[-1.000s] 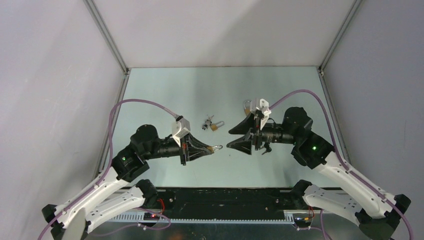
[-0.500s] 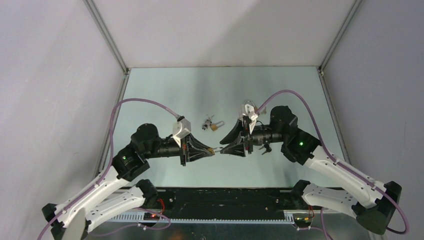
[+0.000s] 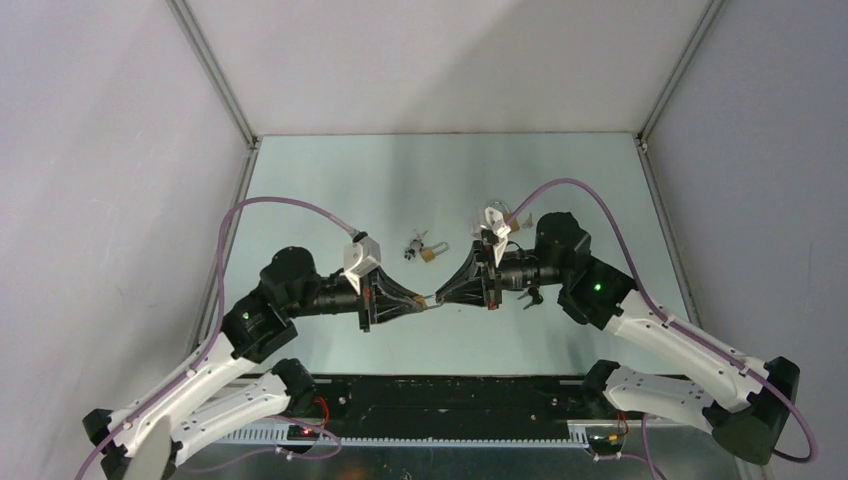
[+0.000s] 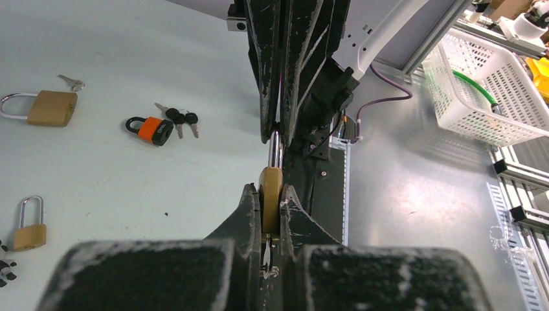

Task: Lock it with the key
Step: Lock the lock.

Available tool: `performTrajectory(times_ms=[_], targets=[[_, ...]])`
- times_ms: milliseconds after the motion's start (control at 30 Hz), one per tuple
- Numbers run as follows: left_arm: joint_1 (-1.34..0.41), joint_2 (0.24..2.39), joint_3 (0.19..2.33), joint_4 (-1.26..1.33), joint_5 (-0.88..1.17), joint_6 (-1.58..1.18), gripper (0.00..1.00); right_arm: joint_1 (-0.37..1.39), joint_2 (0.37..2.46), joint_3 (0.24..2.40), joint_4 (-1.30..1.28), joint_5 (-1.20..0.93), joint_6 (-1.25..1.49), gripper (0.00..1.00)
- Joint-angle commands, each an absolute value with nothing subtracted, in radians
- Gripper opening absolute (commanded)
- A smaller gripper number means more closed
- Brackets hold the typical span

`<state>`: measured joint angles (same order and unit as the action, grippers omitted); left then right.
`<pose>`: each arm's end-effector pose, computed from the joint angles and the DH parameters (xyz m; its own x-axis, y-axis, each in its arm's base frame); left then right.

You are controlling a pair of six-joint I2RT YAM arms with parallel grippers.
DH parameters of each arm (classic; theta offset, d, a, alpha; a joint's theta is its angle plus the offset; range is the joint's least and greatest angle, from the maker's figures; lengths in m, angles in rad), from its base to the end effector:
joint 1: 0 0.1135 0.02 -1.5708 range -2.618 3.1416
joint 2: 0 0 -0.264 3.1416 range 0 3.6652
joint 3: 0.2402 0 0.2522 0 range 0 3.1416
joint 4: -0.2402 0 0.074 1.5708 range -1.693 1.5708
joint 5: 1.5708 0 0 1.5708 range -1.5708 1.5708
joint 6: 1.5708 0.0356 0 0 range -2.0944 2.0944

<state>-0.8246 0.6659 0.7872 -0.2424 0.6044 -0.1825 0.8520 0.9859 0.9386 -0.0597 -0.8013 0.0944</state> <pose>0.0875 -0.1245 0.3533 -0.2598 0.0610 -0.9637 0.9559 0.1581 -0.2477 0.1256 0.1824 0.3714 -0.1637 -0.0875 -0.9826 -0.9828 -0.0714 0.1701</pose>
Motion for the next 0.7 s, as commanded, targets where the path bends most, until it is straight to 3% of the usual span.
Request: performTrajectory(times_ms=[0,667], targets=[[-0.823,0.680,0.844,-0.185,0.611,-0.173,0.00,0.897,1.010,0.940,0.036,-0.727,0.136,0.00],[-0.823,0.612,0.780,-0.036,0.539,-0.239,0.00,1.003,1.052,0.896,0.161,-0.587,0.139,0.00]])
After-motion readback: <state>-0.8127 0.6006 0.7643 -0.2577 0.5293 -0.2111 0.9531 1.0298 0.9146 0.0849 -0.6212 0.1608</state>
